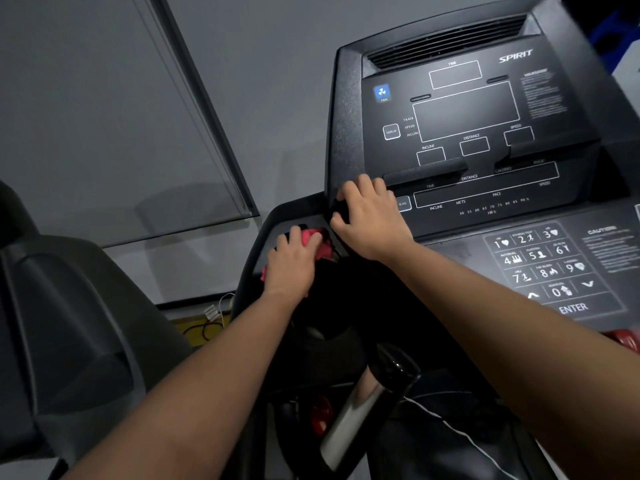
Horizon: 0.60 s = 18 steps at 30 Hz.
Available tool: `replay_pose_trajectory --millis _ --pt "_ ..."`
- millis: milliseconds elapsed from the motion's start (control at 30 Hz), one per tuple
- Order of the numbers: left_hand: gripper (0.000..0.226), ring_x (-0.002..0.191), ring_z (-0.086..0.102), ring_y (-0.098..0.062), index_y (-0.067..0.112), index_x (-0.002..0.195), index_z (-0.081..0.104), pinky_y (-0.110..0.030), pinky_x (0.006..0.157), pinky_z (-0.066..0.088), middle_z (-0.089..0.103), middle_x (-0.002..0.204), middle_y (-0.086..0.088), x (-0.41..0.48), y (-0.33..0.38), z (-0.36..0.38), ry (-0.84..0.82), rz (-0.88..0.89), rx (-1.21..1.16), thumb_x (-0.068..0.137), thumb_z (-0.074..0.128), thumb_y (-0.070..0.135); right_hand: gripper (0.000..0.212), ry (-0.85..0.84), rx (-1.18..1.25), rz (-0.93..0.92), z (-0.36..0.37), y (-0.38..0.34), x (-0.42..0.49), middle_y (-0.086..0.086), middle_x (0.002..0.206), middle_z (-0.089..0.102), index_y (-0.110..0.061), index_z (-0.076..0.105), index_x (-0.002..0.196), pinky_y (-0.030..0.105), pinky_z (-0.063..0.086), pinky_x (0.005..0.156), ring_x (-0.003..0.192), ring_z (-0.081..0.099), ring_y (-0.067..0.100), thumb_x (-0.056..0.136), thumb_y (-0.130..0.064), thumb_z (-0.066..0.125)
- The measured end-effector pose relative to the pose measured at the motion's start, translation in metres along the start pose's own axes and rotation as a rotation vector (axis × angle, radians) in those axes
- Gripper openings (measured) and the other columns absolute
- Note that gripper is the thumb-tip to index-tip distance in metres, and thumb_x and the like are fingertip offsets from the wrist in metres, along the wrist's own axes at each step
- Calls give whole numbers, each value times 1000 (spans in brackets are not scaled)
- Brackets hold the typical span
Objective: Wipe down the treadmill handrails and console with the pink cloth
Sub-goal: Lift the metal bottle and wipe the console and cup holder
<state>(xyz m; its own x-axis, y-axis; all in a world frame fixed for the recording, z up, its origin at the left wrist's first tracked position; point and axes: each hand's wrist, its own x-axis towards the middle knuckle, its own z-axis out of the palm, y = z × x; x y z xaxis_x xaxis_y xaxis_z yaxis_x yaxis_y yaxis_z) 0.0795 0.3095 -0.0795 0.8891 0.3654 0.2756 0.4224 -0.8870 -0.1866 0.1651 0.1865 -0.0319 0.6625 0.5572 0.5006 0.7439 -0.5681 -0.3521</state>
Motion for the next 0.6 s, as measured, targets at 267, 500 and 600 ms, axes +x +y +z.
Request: replay_pose_trajectory --millis 267,500,600 --pt "30 102 49 -38 10 128 41 -46 74 43 41 120 -19 -7 -36 4 -51 -153 -81 99 38 16 30 -17 -2 5 -1 1 0 9 115 45 -11 52 111 37 29 88 107 38 28 89 -32 50" --pt "45 102 50 -39 10 128 44 -49 78 45 45 117 -19 -9 -71 2 -37 -200 -120 96 49 41 31 -19 -18 10 0 -1 0 9 116 45 -12 51 112 37 29 89 108 38 29 89 -33 49" --pt "60 99 52 -39 11 124 53 -47 73 48 49 114 -18 0 -57 -5 75 -64 -55 84 52 56 31 -11 -19 10 1 0 1 9 115 45 -11 51 111 38 29 88 107 38 29 89 -33 49"
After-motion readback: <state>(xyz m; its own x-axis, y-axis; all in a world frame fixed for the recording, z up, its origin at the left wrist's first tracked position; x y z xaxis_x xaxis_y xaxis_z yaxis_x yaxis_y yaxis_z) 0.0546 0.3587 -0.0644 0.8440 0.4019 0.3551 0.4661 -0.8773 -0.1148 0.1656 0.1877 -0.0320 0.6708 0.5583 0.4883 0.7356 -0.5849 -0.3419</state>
